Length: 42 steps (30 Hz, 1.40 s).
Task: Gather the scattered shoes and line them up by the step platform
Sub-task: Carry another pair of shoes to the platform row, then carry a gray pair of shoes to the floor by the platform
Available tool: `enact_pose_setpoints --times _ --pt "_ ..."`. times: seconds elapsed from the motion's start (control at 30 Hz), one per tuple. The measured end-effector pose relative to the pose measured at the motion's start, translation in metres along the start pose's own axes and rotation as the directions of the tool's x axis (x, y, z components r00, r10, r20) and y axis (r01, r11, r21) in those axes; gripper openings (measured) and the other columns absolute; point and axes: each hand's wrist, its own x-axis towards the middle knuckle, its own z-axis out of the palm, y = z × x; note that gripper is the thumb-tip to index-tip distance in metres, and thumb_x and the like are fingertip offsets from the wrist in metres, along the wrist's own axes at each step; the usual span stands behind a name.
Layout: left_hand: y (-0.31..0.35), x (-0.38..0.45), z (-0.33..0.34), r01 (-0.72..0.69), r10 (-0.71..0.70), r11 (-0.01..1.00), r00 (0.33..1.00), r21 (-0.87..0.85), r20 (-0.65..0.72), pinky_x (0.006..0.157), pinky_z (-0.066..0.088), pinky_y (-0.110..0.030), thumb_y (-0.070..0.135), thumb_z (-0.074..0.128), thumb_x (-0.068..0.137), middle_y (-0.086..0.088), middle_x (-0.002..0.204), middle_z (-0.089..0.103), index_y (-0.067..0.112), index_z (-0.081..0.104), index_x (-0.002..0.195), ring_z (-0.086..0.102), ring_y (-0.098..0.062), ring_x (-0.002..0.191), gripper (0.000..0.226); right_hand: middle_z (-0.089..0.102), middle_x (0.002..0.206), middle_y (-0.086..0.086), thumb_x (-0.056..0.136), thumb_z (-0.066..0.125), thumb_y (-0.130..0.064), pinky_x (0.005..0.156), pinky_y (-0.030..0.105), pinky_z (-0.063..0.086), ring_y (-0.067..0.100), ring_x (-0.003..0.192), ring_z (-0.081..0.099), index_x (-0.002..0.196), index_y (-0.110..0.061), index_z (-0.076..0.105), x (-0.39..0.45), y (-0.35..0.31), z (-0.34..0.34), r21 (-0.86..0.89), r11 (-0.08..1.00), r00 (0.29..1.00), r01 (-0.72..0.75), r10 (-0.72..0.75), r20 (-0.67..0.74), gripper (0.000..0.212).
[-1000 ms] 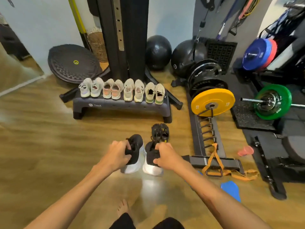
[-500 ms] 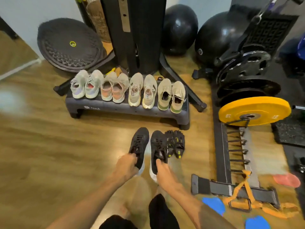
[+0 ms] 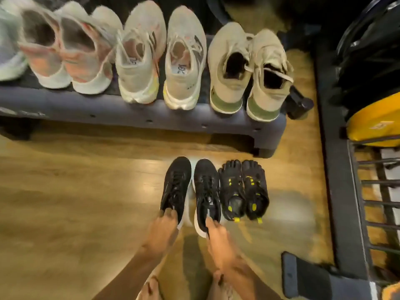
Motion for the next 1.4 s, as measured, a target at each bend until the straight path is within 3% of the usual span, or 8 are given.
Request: enact_pose_setpoints --times 0.13,0.4,0.53,0.7,0.83,1.03,1.2,1.4 --pt "-0.001 0.039 0.068 -0.024 0.024 1.0 1.0 -0.006 0.008 0.091 0.045 -0.029 0.012 0.042 0.096 -0.007 0.13 0.046 0.009 0.039 0.13 0.047 -0.023 0.12 0.034 0.058 0.118 0.011 0.091 0.04 -0.006 0.085 0.045 0.047 0.033 0.104 0.06 0.142 -0.015 0.029 0.043 0.016 0.035 0.027 1.0 1.0 0.016 -0.016 -0.013 0.054" --pt "0.002 0.064 0.118 -0.005 0.005 1.0 1.0 0.012 -0.02 0.09 0.046 -0.029 0.015 0.05 0.095 -0.005 0.125 0.047 0.011 0.042 0.127 0.049 -0.021 0.117 0.033 0.061 0.114 0.015 0.088 0.043 0.0 0.067 0.039 0.037 0.037 0.099 0.063 0.123 -0.011 0.04 0.074 0.032 0.06 -0.104 0.994 1.0 0.026 -0.026 0.008 0.036" --pt "0.012 0.06 0.113 0.049 -0.058 0.978 0.998 -0.205 -0.037 0.084 0.047 -0.032 0.004 0.058 0.09 -0.012 0.123 0.044 0.006 0.044 0.12 0.052 -0.027 0.107 0.034 0.022 0.157 0.011 0.097 0.048 -0.013 0.102 0.038 0.037 0.032 0.134 0.041 0.138 -0.005 0.033 0.076 0.038 0.072 0.054 0.998 0.993 -0.025 0.018 0.118 0.045" --pt "0.033 0.044 0.077 0.1 -0.099 0.968 0.995 -0.229 0.013 0.099 0.042 -0.033 0.022 0.058 0.093 -0.008 0.13 0.043 0.009 0.036 0.131 0.048 -0.025 0.119 0.045 0.0 0.163 0.0 0.099 0.052 -0.027 0.119 0.034 0.018 0.019 0.149 0.012 0.153 -0.011 0.013 0.057 0.041 0.038 0.162 0.986 0.986 0.039 -0.064 0.155 0.069" --pt "0.043 0.029 0.006 0.128 -0.143 0.939 0.99 -0.32 -0.022 0.092 0.044 -0.035 0.028 0.058 0.092 -0.007 0.125 0.05 0.011 0.04 0.129 0.054 -0.025 0.113 0.044 0.004 0.163 -0.003 0.101 0.043 -0.037 0.114 0.04 0.029 0.018 0.148 0.015 0.154 -0.014 0.013 0.034 0.024 -0.037 0.055 0.99 0.991 0.129 -0.131 0.034 0.065" --pt "0.061 0.007 -0.174 -0.189 0.054 0.848 0.96 -0.496 -0.273 0.101 0.04 -0.035 0.018 0.056 0.091 -0.007 0.131 0.055 0.015 0.045 0.133 0.051 -0.025 0.122 0.043 0.017 0.161 0.003 0.102 0.04 -0.04 0.114 0.04 0.03 0.025 0.144 0.028 0.154 -0.014 0.014 -0.016 -0.023 -0.211 0.119 0.969 0.965 0.218 -0.196 -0.174 0.064" --pt "0.071 -0.054 -0.35 -0.548 0.28 0.76 0.762 -0.35 -0.585 0.11 0.034 -0.032 0.013 0.057 0.088 0.0 0.142 0.046 0.018 0.035 0.143 0.041 -0.015 0.132 0.058 0.018 0.161 0.0 0.099 0.044 -0.048 0.114 0.026 0.02 0.015 0.147 0.018 0.155 -0.018 0.013 -0.112 -0.061 -0.35 0.139 0.933 0.886 0.331 -0.257 -0.385 0.071" --pt "0.08 -0.195 -0.531 -0.683 0.451 0.708 0.632 -0.18 -0.63 0.109 0.033 -0.032 0.024 0.061 0.088 0.006 0.145 0.042 0.031 0.028 0.142 0.038 -0.012 0.134 0.064 0.027 0.157 -0.013 0.092 0.05 -0.055 0.113 0.029 0.032 0.004 0.142 0.026 0.153 -0.029 0.019 -0.3 -0.104 -0.488 0.101 0.915 0.751 0.391 -0.254 -0.609 0.073"
